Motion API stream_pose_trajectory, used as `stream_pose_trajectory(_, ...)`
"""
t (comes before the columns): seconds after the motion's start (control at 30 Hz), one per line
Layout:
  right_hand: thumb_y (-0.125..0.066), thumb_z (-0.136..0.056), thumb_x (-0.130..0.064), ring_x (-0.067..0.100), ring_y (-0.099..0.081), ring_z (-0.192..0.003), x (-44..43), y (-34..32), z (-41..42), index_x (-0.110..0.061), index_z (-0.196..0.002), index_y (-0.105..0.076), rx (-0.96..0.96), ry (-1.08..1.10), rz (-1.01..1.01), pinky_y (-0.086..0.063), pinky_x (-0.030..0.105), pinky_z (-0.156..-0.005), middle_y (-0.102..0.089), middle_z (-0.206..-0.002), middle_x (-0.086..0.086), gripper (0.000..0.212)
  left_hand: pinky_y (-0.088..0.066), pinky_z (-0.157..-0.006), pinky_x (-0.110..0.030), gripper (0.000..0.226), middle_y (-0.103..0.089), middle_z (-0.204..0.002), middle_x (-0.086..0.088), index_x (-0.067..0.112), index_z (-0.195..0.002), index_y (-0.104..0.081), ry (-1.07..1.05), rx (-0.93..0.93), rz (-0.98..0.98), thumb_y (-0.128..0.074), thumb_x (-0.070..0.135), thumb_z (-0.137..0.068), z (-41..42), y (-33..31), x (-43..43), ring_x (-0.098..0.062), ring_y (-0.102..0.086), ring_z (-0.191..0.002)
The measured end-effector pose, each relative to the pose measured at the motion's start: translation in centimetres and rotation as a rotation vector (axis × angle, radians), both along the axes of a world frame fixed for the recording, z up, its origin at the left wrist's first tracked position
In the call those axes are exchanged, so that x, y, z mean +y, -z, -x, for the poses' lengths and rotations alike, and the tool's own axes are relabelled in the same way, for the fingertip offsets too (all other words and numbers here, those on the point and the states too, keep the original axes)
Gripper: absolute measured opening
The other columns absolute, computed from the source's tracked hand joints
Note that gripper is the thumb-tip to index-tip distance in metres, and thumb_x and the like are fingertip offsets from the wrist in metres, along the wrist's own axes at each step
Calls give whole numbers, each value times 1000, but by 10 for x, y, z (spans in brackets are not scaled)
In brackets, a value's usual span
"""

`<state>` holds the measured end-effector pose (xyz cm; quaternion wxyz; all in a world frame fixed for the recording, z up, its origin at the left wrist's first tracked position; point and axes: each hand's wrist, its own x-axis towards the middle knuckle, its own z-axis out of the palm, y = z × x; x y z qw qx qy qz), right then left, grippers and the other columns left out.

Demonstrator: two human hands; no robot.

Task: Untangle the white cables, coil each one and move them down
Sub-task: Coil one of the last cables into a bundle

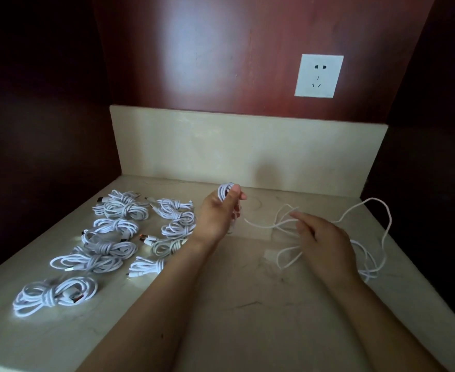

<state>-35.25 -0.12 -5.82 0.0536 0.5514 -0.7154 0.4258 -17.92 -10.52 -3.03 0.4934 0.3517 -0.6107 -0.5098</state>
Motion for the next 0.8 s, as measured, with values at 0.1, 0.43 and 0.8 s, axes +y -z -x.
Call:
stream_pose_trajectory(0.1, -41, -96, -27, 25, -66, -103, 3, -7, 6, -23, -110, -71, 113, 191, 19, -41, 37, -92, -73, -109, 2, 34, -43, -50, -23, 27, -52, -61, -2, 15, -81, -64, 26, -69, 59, -49, 22, -102, 1, 1, 2, -11, -51, -46)
stream_pose_trajectory(0.43, -42, -89, -32, 18, -62, -87, 14, -28, -30, -22, -103, -73, 322, -51, 243, -31, 37, -99, -71, -90, -7, 35, -34, -41, -19, 34, -49, -41, 10, 16, -65, -58, 186, -350, 132, -54, 25, -98, 10, 5, 19, -4, -41, -37)
stream_pose_trajectory(0.8, -60, -86, 10, 9, -60, -52, -3, -42, -44, -14, -82, -64, -587, -362, 82, -50, 22, -54, -66, -59, -5, 25, -36, -58, -19, 35, -52, -59, 15, 31, -66, -49, 259, -461, 458, -53, 23, -100, 9, 5, 16, 7, -49, -55)
